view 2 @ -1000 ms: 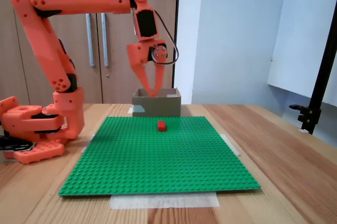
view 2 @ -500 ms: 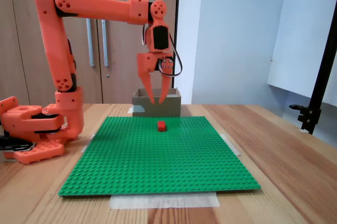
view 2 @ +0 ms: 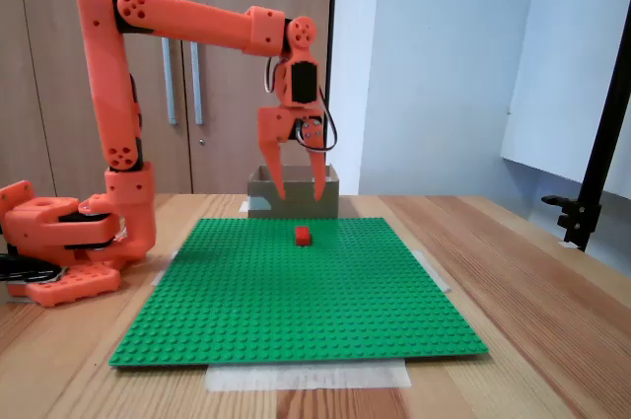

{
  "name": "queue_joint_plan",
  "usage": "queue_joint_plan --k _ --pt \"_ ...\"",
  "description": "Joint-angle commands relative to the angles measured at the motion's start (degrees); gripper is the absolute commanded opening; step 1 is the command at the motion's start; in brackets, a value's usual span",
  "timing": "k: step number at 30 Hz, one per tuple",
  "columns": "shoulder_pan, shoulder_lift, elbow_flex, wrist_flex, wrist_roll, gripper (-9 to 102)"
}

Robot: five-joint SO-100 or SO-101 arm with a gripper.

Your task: Pick the red lego block and put it in the box.

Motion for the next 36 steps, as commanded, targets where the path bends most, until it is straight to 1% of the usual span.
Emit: queue_joint_plan --k 1,6,16,36 --pt "0.53 0.00 0.18 -1.41 1.58 29" --pt "0.44 -0.09 4.39 -5.54 2.72 32" --pt "0.35 -0.44 8.09 -9.93 1.85 31" --pt "0.35 -5.01 8.53 -14.15 -1.32 31"
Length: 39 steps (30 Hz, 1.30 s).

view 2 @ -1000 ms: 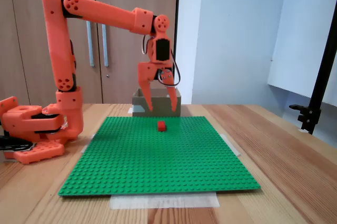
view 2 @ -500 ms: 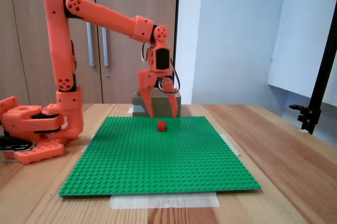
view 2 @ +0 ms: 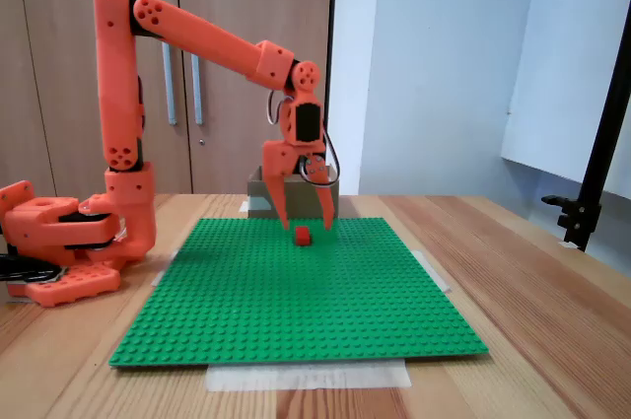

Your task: Pick the red lego block and put it in the box.

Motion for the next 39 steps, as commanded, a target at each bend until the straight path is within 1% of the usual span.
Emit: queue_joint_plan --k 1,16,39 --pt "-0.09 0.18 -0.35 -0.53 -0.53 31" --pt "-0.09 -1.23 -0.18 -1.32 -1.85 31" --pt "0.00 -1.76 0.88 -4.13 -3.87 25"
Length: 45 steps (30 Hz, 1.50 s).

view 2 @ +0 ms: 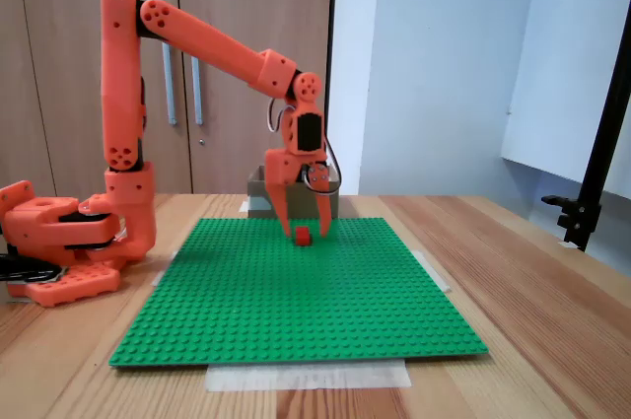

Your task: Pick the red lego block and put it in the box.

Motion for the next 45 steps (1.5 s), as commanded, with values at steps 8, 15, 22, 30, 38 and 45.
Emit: queue_joint_plan --k 8,15,22,30,38,45 --pt "0.18 0.53 -0.26 -0.97 -1.67 23" --pt "0.18 0.53 -0.26 -1.49 -1.93 21" --pt "0.09 0.53 -0.09 -1.93 -1.93 19" --pt "0.09 0.53 0.26 -2.11 -2.90 15" --pt "0.09 0.53 0.26 -2.02 -3.96 11" --pt "0.09 1.23 0.26 -2.29 -4.83 6"
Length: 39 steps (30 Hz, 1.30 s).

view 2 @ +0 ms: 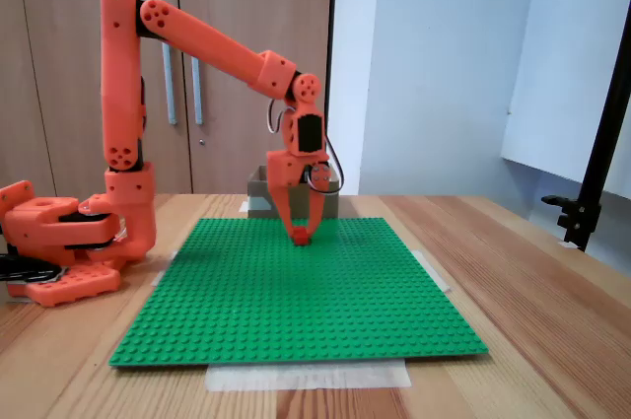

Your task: Pick the red lego block and put it in the box.

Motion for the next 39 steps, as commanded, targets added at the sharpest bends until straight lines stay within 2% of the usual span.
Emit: queue_joint_plan --k 1,13,21,33,39 --pt "0.09 1.32 -0.26 -0.18 -0.70 6" --pt "-0.62 6.42 -0.44 2.55 0.26 4" --pt "-0.88 11.25 -3.52 7.65 1.76 4" --pt "-7.91 14.24 -21.45 18.81 5.27 4" --pt "-11.51 14.50 -27.25 19.60 5.19 5"
